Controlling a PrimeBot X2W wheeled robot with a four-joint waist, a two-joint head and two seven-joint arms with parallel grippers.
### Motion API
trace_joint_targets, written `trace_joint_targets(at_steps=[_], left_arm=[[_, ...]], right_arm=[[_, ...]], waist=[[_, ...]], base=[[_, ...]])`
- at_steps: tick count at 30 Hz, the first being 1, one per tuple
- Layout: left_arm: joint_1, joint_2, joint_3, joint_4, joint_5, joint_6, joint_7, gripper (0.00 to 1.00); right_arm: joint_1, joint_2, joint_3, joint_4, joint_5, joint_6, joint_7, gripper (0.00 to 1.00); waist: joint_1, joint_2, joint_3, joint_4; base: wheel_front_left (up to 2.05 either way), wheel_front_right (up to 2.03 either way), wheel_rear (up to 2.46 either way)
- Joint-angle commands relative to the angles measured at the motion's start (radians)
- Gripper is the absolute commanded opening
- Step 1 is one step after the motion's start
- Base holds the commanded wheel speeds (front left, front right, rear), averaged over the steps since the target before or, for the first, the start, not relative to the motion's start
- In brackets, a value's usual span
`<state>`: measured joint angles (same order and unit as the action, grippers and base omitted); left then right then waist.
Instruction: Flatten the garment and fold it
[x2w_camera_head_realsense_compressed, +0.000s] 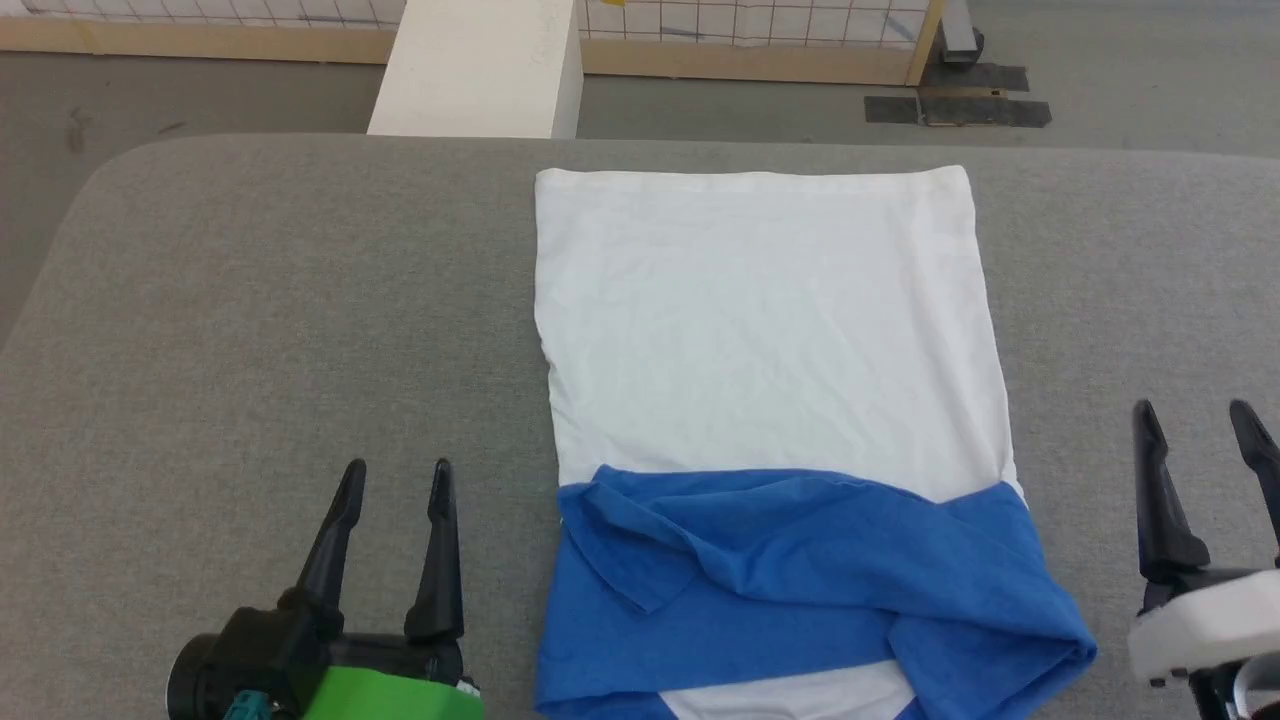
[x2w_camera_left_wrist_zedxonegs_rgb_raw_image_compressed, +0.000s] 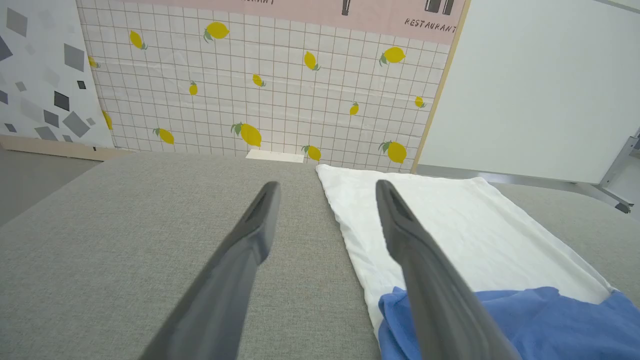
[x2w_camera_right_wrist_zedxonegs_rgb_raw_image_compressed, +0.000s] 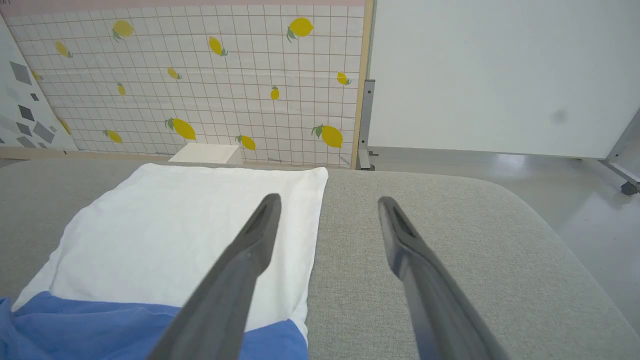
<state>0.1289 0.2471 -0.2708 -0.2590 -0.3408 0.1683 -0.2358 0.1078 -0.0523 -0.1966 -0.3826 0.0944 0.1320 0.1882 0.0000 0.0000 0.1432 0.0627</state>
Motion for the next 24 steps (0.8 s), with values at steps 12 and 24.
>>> trace_joint_targets(at_steps=[12, 24], left_arm=[[-0.124, 0.047, 0.023, -0.013, 0.005, -0.027, 0.059, 1.00], [-0.787, 0.232, 0.068, 0.084, -0.030, -0.191, 0.448, 1.00]], right_arm=[[-0.008, 0.002, 0.009, 0.009, 0.029, -0.001, -0.057, 1.00], [-0.099, 0.002, 0.066, -0.044, 0.029, -0.001, -0.046, 1.00]], waist=[[0.0000, 0.0000, 0.036, -0.023], [0.0000, 0.0000, 0.261, -0.035]], base=[[0.00, 0.00, 0.00], [0.00, 0.00, 0.00]])
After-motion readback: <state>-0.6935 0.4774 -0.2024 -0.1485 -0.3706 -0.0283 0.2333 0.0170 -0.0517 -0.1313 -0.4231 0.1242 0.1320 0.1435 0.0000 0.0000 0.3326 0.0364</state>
